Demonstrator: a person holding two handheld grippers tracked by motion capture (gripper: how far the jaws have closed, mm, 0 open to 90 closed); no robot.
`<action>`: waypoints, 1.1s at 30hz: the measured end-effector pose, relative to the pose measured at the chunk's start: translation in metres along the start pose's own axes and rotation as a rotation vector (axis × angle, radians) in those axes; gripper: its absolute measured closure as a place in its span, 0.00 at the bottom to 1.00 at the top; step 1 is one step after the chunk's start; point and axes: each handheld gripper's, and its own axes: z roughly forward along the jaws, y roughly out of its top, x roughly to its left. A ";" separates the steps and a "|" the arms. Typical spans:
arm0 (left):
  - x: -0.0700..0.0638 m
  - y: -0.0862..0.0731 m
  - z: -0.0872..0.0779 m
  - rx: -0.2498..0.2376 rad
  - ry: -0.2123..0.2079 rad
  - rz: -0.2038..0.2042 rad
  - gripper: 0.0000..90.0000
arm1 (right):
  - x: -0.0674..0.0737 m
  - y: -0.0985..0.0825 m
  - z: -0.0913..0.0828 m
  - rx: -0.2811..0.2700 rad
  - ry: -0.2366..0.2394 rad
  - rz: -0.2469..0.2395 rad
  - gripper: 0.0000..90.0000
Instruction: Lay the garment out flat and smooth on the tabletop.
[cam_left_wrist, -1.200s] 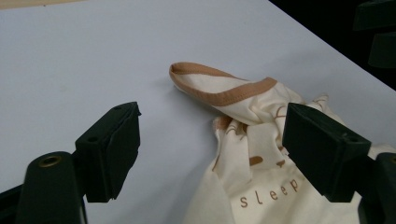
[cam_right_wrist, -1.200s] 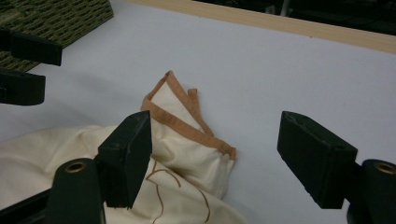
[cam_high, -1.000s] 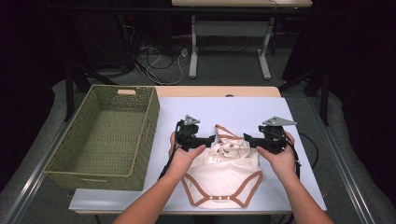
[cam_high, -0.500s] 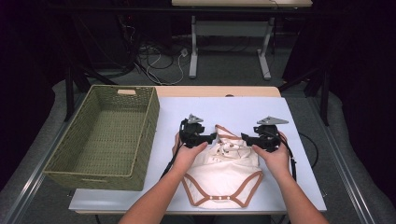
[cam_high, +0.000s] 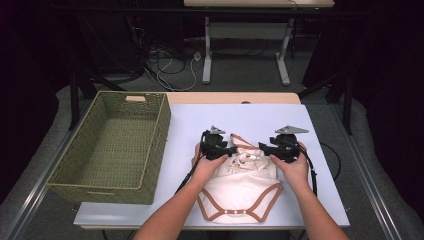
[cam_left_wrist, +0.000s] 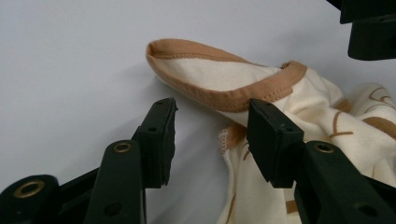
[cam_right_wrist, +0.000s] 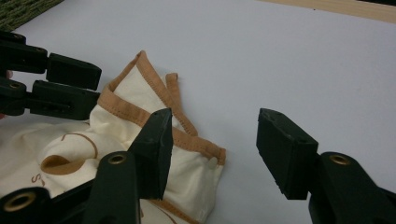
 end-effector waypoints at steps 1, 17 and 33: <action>-0.001 0.000 0.001 0.003 -0.004 -0.003 0.59 | 0.000 0.000 0.000 0.002 -0.008 0.003 0.51; -0.003 -0.003 0.011 0.083 -0.005 -0.005 0.80 | 0.001 -0.004 0.005 0.040 0.003 -0.017 0.57; -0.004 -0.002 0.006 0.067 -0.008 -0.001 0.96 | 0.001 -0.016 0.031 0.166 0.050 -0.015 0.65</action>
